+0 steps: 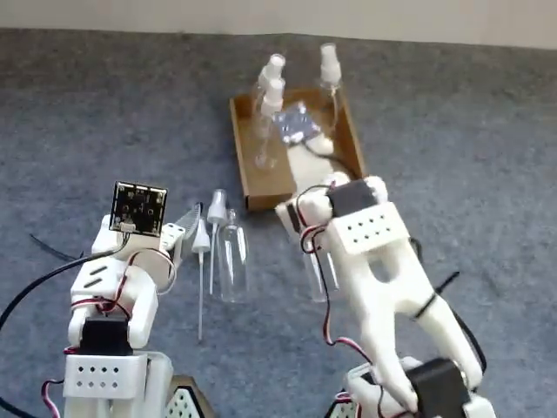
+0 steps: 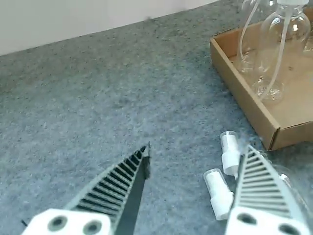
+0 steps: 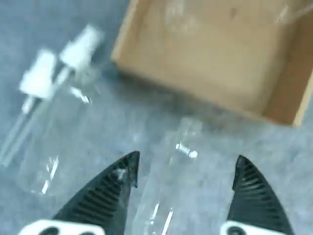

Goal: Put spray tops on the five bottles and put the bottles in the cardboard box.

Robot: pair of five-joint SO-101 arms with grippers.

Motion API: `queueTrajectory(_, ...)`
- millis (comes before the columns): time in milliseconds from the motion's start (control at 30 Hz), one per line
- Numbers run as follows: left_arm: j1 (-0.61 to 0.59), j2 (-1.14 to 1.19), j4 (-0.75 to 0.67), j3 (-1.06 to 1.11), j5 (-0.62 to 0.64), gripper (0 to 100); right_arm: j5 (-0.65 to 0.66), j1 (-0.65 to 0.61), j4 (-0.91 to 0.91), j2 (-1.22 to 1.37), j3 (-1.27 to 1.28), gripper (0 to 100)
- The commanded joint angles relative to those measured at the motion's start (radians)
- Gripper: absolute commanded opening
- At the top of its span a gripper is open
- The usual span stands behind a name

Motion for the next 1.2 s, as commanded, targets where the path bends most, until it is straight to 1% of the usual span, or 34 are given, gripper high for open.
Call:
queueTrajectory(0,-0.010,-0.004,-0.032,-0.005,-0.008,27,0.003,-0.005,-0.084,0.082,0.065,24.6)
queueTrajectory(100,-0.010,-0.004,-0.032,-0.005,-0.008,27,0.002,-0.005,-0.157,0.137,0.136,24.6)
queueTrajectory(233,-0.010,-0.004,-0.032,-0.005,-0.008,27,-0.051,0.019,-0.228,0.166,0.213,24.1)
queueTrajectory(267,-0.010,-0.004,-0.032,-0.005,-0.008,27,-0.061,0.031,-0.234,0.166,0.223,22.4)
queueTrajectory(433,-0.010,-0.004,-0.032,-0.005,-0.008,27,-0.066,0.134,-0.234,0.166,0.259,1.7)
queueTrajectory(467,-0.010,-0.004,-0.032,-0.005,-0.008,27,-0.064,0.170,-0.234,0.165,0.268,0.0)
queueTrajectory(533,-0.010,-0.004,-0.032,-0.005,-0.008,27,0.002,0.243,-0.234,0.165,0.277,0.9)
queueTrajectory(600,-0.010,-0.004,-0.032,-0.004,-0.008,27,0.138,0.321,-0.213,0.165,0.285,0.8)
queueTrajectory(700,-0.010,-0.002,-0.032,-0.001,-0.008,27,0.299,0.449,-0.108,0.165,0.282,0.8)
queueTrajectory(833,-0.010,-0.002,-0.037,0.015,-0.009,27,0.457,0.667,-0.087,0.170,0.277,0.8)
queueTrajectory(900,-0.010,-0.002,-0.037,0.015,-0.009,27,0.519,0.736,-0.096,0.177,0.252,0.8)
queueTrajectory(967,-0.008,-0.002,-0.037,0.015,-0.009,27,0.555,0.789,-0.113,0.177,0.231,0.8)
queueTrajectory(1033,-0.008,-0.002,-0.037,0.015,-0.009,27,0.563,0.826,-0.130,0.179,0.228,1.0)
queueTrajectory(1167,-0.008,-0.002,-0.037,0.015,-0.009,27,0.566,0.858,-0.137,0.179,0.223,1.5)
